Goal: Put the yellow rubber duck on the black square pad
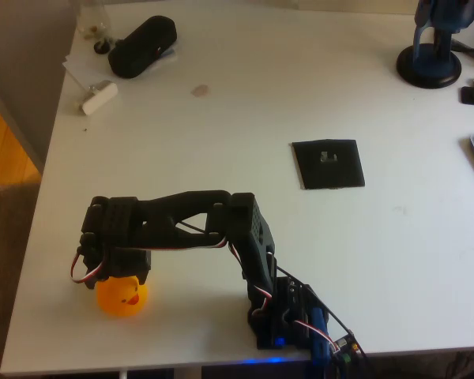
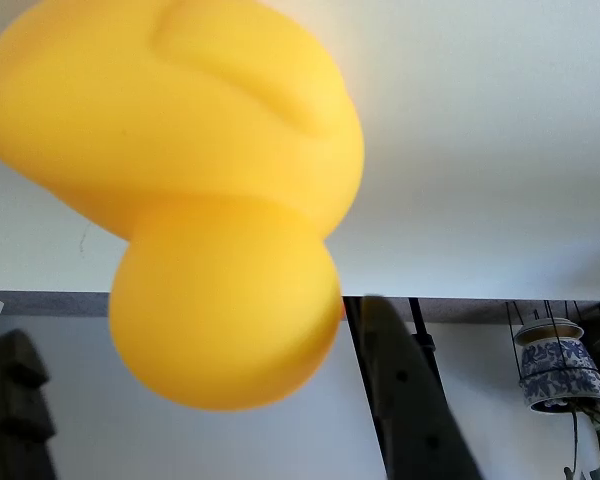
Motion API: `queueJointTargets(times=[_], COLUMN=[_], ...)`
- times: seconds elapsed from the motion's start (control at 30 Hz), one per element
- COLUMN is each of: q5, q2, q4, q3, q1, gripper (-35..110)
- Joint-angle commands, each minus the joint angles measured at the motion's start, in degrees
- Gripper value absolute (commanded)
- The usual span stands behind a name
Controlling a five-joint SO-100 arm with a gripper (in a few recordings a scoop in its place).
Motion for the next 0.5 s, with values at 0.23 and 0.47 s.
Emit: queueJointTargets(times=[0.23, 0.47], q5=[-1.58, -1.58], q2=[0.70, 1.32], q4=[0.53, 0.53], q3=[-1.67, -1.76], q1=[-1.23, -1.32], gripper=[18, 17])
